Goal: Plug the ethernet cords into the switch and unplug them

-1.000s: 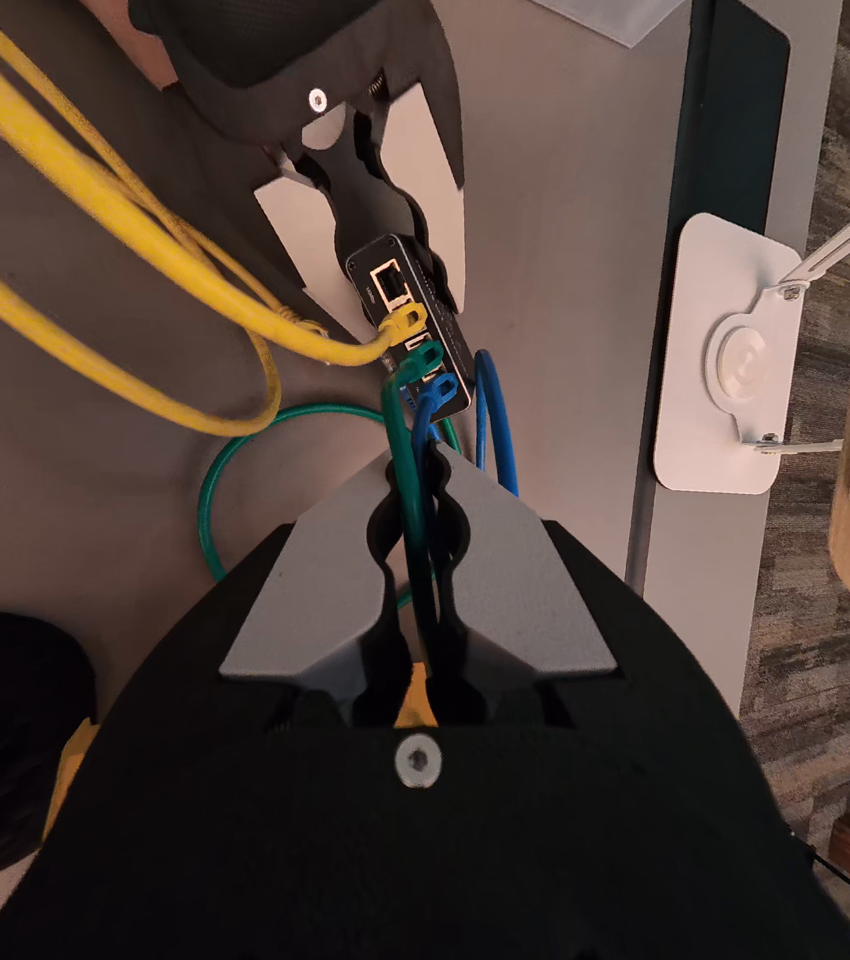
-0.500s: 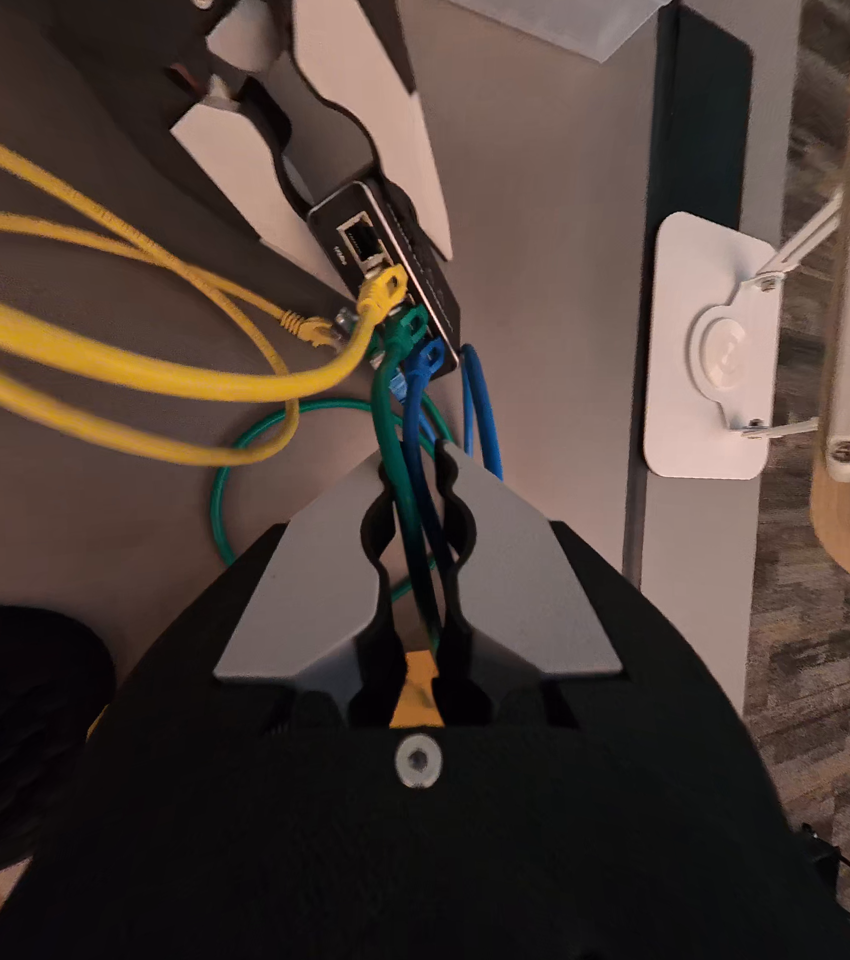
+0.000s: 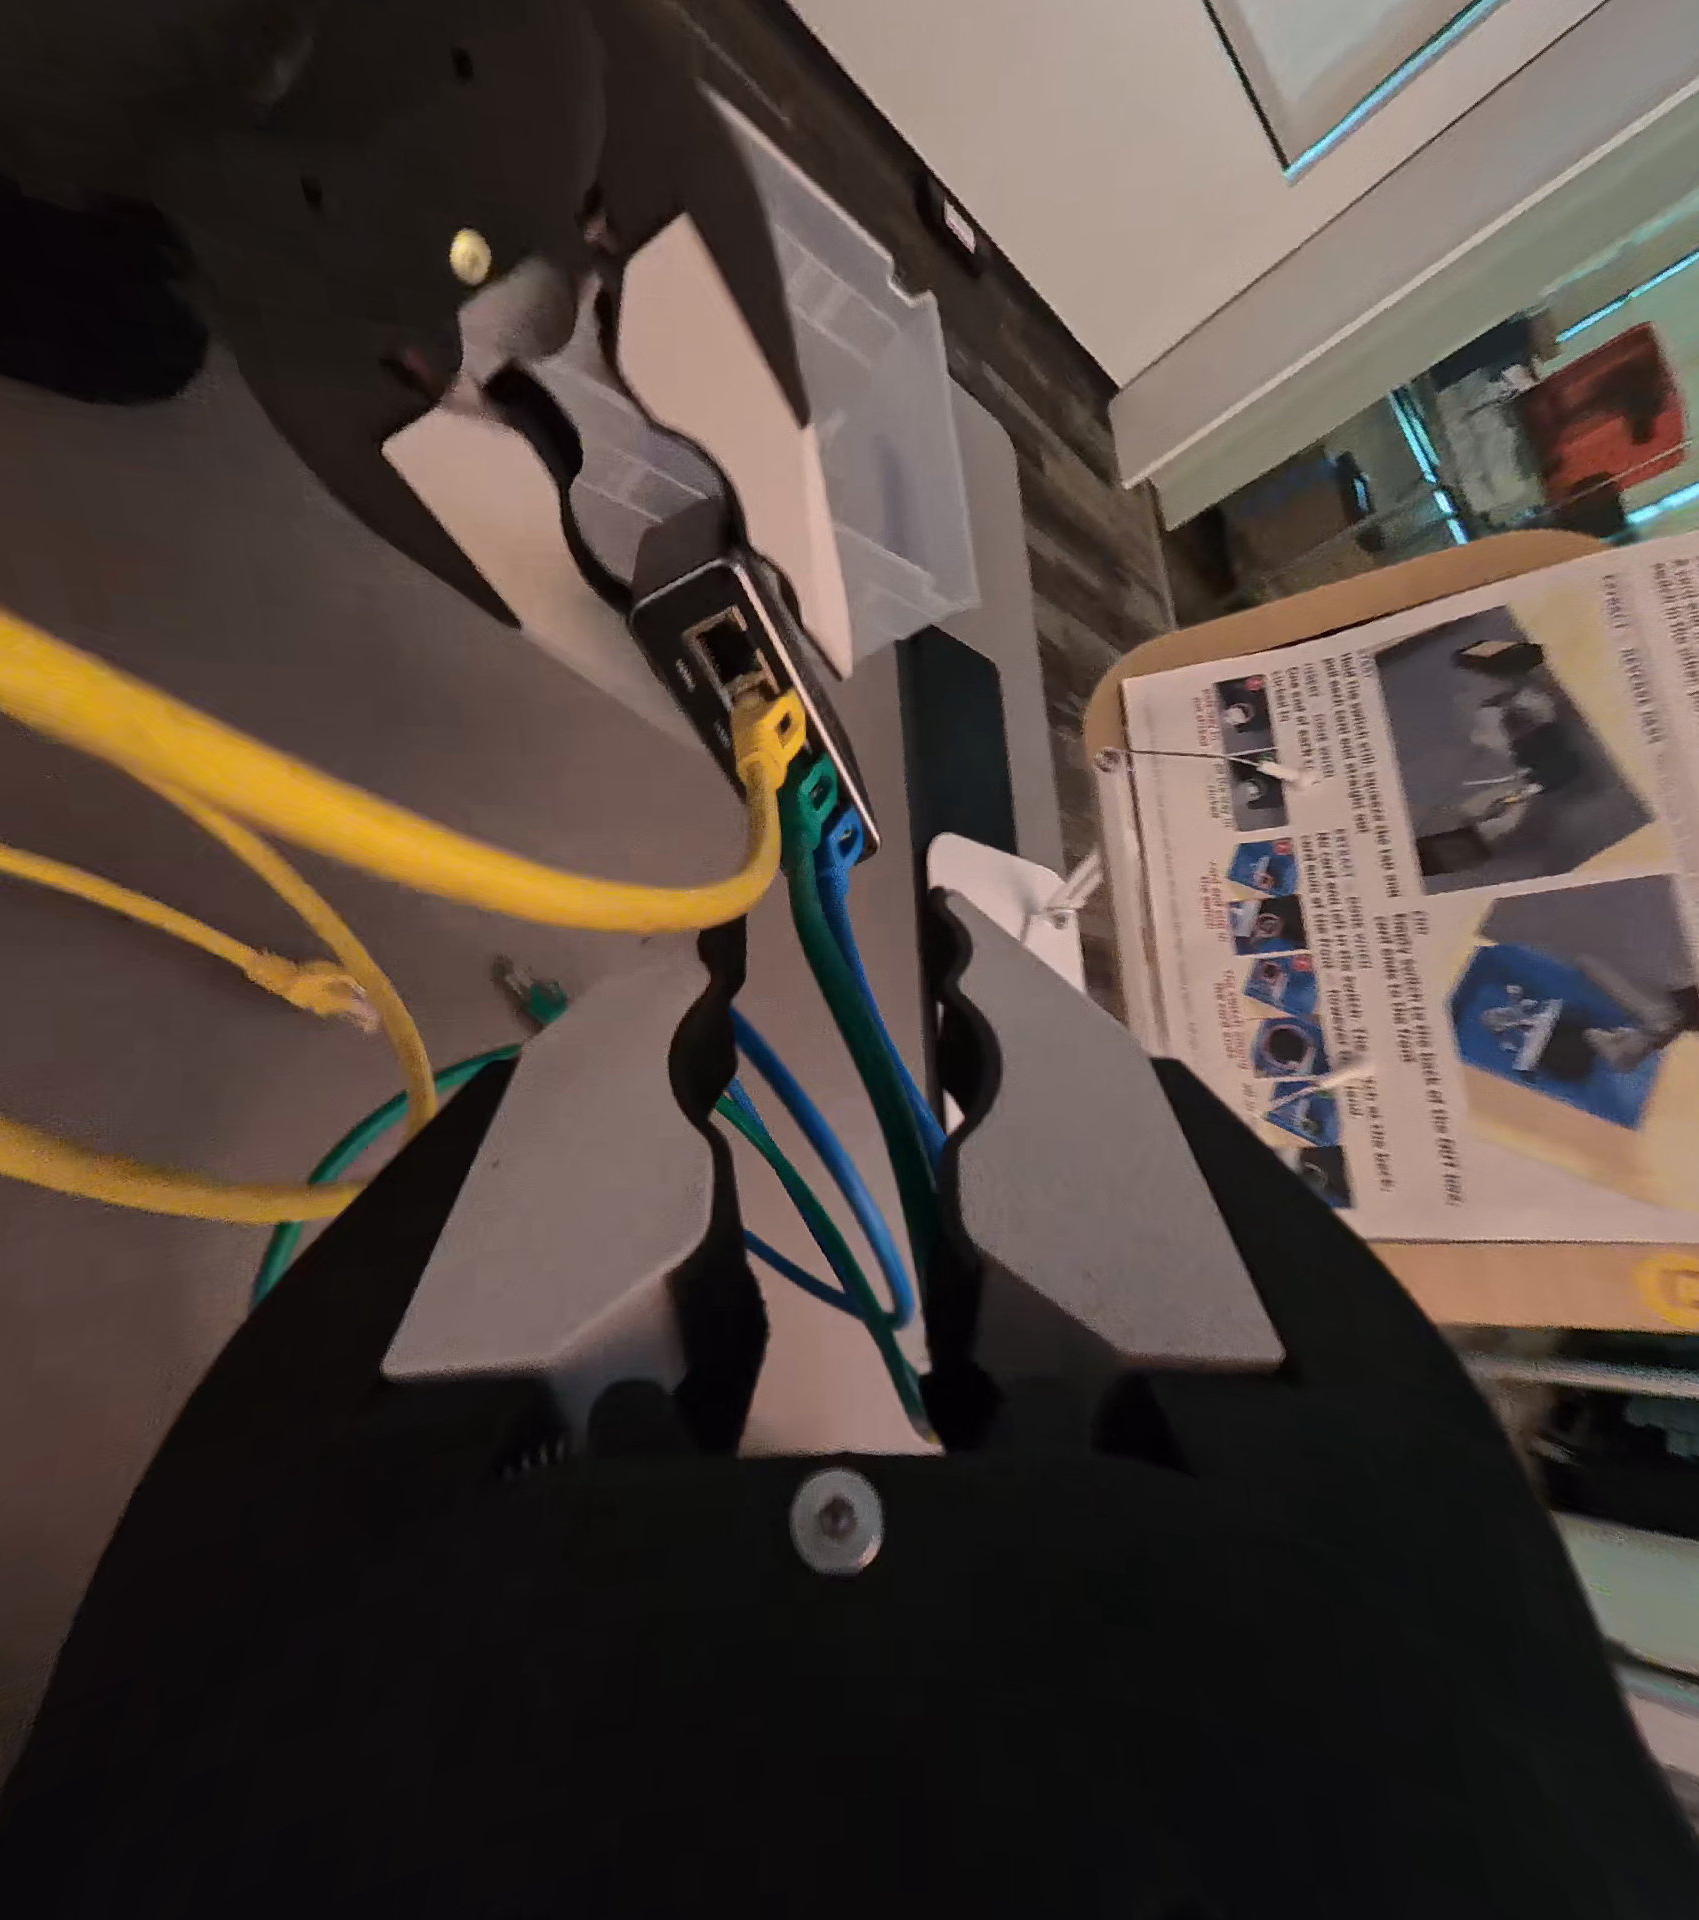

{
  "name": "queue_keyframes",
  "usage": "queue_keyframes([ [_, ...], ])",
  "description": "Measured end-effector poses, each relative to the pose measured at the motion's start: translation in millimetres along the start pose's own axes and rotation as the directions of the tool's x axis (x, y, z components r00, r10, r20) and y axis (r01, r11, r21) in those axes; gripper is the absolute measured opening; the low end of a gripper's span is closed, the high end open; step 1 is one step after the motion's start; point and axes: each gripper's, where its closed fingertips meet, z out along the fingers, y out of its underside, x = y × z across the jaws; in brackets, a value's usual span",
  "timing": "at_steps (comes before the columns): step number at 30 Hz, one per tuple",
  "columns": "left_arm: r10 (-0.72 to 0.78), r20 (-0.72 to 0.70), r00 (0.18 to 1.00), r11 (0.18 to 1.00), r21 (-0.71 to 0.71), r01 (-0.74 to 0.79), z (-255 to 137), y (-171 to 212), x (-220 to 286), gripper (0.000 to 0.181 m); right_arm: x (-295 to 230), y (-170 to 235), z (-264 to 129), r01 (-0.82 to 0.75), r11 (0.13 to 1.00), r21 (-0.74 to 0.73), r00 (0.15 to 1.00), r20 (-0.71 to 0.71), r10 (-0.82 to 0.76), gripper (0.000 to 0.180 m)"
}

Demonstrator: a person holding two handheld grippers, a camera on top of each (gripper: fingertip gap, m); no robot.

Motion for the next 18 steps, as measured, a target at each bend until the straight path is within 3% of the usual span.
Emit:
queue_keyframes([
  [6,0.076,-0.031,0.997,0.997,0.000,-0.076,3.6,-12.7,-35.4,0.034,14.2,-13.5,-22.3,0.069,0.995,-0.067,0.987,-0.142,-0.078,0.040],
  [10,0.053,-0.053,0.997,0.992,0.120,-0.046,4.3,-29.2,-34.6,0.033,5.5,-16.2,-19.7,0.073,0.994,-0.083,0.990,-0.111,-0.082,0.045],
  [13,0.110,-0.083,0.990,0.983,0.157,-0.096,5.3,-35.2,-19.8,0.032,3.4,-4.6,-7.4,0.144,0.968,-0.207,0.977,-0.124,-0.172,0.035],
  [18,0.192,-0.080,0.978,0.964,0.203,-0.172,-0.8,-47.1,-5.4,0.032,-8.0,-12.1,3.8,0.189,0.959,-0.210,0.973,-0.093,-0.212,0.029],
])
